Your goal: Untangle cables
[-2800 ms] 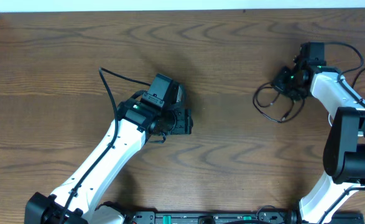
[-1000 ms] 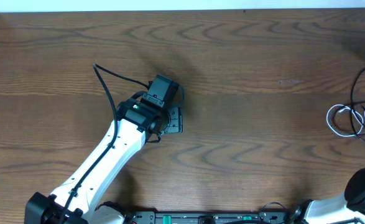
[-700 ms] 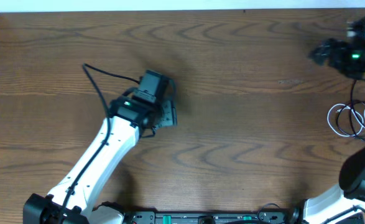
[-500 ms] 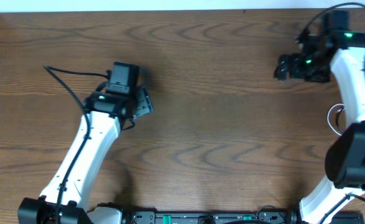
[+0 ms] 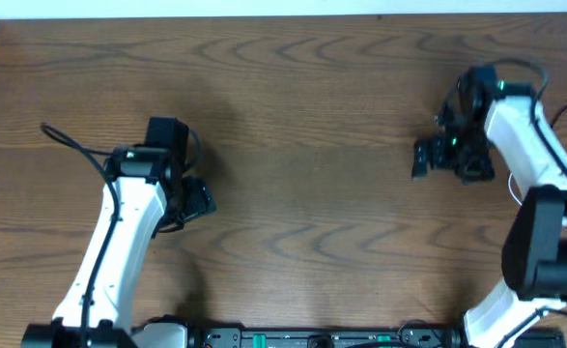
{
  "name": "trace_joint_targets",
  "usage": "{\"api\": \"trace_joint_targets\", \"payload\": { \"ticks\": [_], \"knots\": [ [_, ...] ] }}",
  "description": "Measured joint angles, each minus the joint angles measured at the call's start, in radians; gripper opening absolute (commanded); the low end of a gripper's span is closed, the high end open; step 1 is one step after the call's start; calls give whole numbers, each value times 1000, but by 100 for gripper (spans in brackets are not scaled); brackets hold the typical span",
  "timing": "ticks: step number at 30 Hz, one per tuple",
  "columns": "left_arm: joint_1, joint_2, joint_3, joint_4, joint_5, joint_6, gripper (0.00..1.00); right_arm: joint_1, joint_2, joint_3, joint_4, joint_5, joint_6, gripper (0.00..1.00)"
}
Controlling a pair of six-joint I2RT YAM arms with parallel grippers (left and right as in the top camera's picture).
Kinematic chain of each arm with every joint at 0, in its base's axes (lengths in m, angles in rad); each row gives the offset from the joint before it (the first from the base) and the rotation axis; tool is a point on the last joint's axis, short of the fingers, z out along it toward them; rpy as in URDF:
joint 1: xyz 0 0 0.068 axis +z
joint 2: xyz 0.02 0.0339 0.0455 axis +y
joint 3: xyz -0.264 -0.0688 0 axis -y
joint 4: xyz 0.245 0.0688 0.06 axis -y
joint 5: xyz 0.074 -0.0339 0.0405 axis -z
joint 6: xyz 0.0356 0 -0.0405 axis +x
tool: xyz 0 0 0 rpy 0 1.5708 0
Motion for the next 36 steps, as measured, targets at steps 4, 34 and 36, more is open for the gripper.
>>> {"api": "trace_joint_targets", "payload": {
  "ticks": [4, 34, 36],
  "knots": [
    [0, -143, -119, 82, 11, 9, 91, 0, -245, -271, 220, -2, 21, 99],
    [0, -844, -370, 295, 26, 45, 98, 0, -1051, -697, 388, 4, 32, 99],
    [0, -844, -370, 295, 26, 45, 98, 0, -1051, -697, 388, 4, 32, 99]
  ]
}}
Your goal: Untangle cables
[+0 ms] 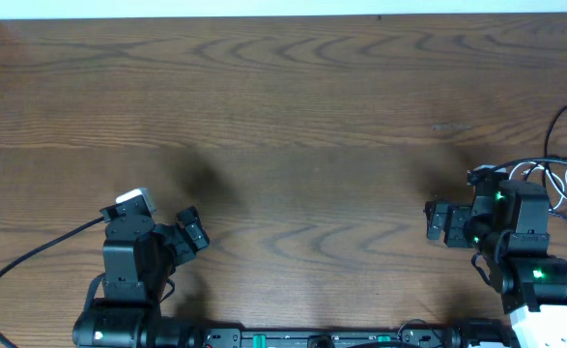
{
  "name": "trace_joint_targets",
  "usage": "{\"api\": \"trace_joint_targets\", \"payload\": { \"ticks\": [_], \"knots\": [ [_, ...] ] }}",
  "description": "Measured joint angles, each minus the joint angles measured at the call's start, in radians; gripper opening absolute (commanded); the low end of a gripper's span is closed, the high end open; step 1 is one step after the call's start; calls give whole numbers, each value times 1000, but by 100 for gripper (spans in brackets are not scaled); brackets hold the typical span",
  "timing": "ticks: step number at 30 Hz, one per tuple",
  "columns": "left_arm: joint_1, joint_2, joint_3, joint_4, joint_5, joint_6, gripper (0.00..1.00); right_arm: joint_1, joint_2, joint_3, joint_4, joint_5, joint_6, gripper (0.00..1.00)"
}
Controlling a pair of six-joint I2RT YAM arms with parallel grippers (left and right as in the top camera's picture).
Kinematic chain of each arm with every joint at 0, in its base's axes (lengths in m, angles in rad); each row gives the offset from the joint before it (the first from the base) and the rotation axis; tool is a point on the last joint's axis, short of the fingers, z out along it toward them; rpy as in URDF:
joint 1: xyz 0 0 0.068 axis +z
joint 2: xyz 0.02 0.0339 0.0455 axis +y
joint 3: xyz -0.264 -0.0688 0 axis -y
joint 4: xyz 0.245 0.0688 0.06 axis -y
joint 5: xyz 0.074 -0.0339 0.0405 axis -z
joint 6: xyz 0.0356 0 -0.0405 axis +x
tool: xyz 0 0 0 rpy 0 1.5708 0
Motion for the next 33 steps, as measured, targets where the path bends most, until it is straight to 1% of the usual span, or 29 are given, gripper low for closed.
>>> {"api": "trace_joint_targets", "payload": {
  "ticks": [4, 8, 12, 14, 19, 21, 25, 27, 30, 33],
  "knots": [
    [0, 0, 0, 0, 0, 0, 98, 0, -10, 0, -3, 0, 0, 99],
    [0, 0, 0, 0, 0, 0, 98, 0, -63, -1, -6, 0, 0, 99],
    [0, 0, 0, 0, 0, 0, 98, 0, -163, -14, -4, 20, 0, 99],
    [0, 0, 0, 0, 0, 0, 98, 0, -256, -47, 5, 26, 0, 99],
    [0, 0, -1, 0, 0, 0, 98, 14, -439, -199, 200, 35, 1, 99],
    [0, 0, -1, 0, 0, 0, 98, 32, -517, -291, 332, 37, 1, 99],
    [0, 0, -1, 0, 0, 0, 98, 67, -648, -450, 507, 37, 1, 99],
    [0, -1, -1, 0, 0, 0, 98, 82, -699, -513, 580, 36, 1, 99],
    [0, 0, -1, 0, 0, 0, 98, 95, -748, -589, 759, 36, 2, 99],
    [0, 0, -1, 0, 0, 0, 98, 100, -780, -621, 834, 45, 2, 99]
  ]
}}
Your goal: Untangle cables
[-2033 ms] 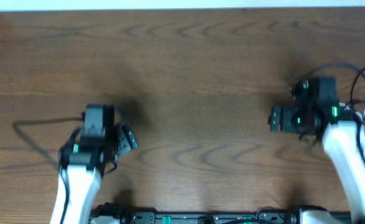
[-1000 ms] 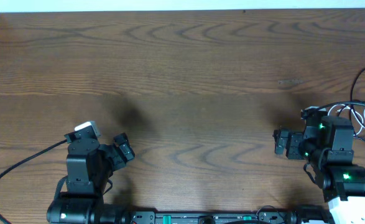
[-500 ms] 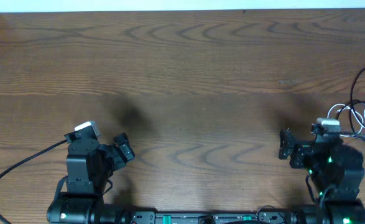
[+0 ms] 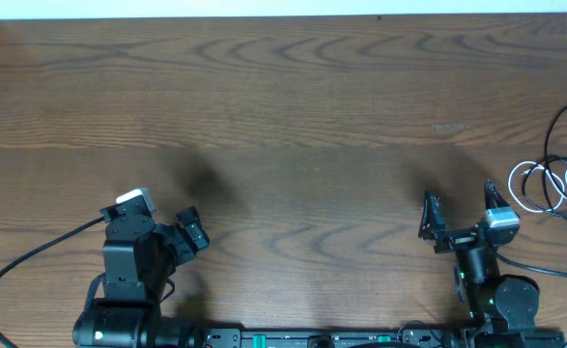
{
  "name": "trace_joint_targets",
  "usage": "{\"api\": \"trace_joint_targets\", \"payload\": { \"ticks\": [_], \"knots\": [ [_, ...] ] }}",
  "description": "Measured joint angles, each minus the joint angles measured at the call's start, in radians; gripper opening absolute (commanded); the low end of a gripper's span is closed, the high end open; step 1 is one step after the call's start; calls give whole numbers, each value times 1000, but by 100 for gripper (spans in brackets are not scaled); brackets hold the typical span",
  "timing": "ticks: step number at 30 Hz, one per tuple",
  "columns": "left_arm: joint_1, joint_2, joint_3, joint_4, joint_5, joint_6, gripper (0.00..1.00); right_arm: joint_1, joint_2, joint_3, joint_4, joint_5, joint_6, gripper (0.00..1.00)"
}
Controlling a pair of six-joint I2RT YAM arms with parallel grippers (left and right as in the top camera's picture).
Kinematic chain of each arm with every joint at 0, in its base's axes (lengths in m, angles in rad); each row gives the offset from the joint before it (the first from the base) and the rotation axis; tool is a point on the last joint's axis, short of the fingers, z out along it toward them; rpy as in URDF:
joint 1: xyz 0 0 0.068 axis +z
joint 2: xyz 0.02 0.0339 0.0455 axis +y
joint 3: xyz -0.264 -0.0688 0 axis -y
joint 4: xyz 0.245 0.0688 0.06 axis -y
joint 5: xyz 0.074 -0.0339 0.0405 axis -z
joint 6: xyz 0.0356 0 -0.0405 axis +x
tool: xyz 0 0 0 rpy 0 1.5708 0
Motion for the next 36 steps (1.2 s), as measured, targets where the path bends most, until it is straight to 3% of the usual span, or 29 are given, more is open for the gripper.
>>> {"api": "trace_joint_targets", "payload": {
  "ticks": [4, 9, 36],
  "knots": [
    [0, 0, 0, 1, 0, 0, 98, 0, -5, -2, 24, 26, -1, 99],
    [0, 0, 0, 1, 0, 0, 98, 1, 0, -5, -160, 41, -2, 99],
    [0, 0, 0, 0, 0, 0, 98, 1, 0, -5, -161, 44, -2, 99]
  ]
}}
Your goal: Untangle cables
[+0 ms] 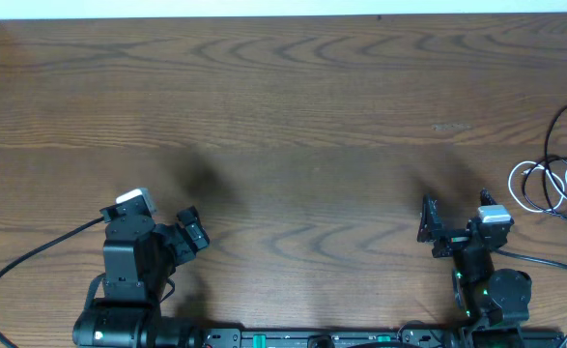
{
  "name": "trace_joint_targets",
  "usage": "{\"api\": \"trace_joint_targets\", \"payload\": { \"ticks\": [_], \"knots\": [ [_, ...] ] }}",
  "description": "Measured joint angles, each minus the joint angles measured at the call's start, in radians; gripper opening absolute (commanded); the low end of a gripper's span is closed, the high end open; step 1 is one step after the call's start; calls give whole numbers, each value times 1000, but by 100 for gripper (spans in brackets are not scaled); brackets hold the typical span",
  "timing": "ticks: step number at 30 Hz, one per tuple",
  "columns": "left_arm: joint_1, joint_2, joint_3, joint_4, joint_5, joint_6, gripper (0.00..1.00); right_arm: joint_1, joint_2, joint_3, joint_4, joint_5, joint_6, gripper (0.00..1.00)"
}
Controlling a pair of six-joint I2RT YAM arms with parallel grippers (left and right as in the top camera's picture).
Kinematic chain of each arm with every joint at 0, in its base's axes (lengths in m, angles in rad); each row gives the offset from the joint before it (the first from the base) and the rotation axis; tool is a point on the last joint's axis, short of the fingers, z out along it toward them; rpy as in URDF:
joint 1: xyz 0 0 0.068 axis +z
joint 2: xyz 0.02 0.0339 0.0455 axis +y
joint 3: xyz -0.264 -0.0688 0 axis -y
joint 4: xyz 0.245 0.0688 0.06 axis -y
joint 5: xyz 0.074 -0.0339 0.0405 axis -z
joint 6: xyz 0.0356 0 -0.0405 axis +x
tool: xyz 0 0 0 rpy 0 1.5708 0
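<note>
A white cable (542,184) lies coiled at the table's right edge, with a thin black cable (556,130) looping over and around it. Both run out of view to the right. My left gripper (192,230) is folded back near the front edge on the left, its fingers apart and empty. My right gripper (425,220) rests near the front edge on the right, a good way left of the cables, its fingers apart and holding nothing.
A thick black lead (27,259) curves from the left arm toward the front left corner. Another black lead (553,266) trails right from the right arm. The wooden table (293,116) stretches across the whole view.
The right arm has settled slightly lower at the front edge; its gripper stays in nearly the same spot. The left arm and the cables have not moved.
Both arms were stretched out, the left at mid-left and the right over the far right where the cables lie. Then both were folded back toward the front edge, with the cables showing at the right edge. The right arm then drew in further and now rests.
</note>
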Motion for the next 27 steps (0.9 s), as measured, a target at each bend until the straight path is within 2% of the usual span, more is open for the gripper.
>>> {"api": "trace_joint_targets", "payload": {
  "ticks": [7, 10, 14, 19, 20, 22, 24, 25, 27],
  "knots": [
    [0, -26, -1, -22, 0, 0, 98, 0, 0, 0, 0, 0, 0, 99],
    [0, -106, -23, -16, -10, 0, 98, 0, 0, 0, 0, 0, 0, 99],
    [0, -232, -132, 73, -46, 2, 98, 0, 0, 0, 0, 0, 0, 99],
    [0, -400, -327, 349, -66, 37, 98, 0, 0, 0, 0, 0, 0, 99],
    [0, -438, -392, 443, -72, 49, 98, 0, 0, 0, 0, 0, 0, 99],
    [0, -464, -450, 537, -73, 57, 98, 0, 1, 0, 0, 0, 0, 99],
    [0, -499, -543, 721, -73, 61, 98, 0, 0, 0, -1, 0, 0, 99],
    [0, -505, -559, 750, -75, 62, 98, 0, 1, 0, 0, 0, 0, 99],
    [0, -524, -638, 914, -75, 76, 98, 0, 0, 0, 0, 0, 0, 99]
  ]
}}
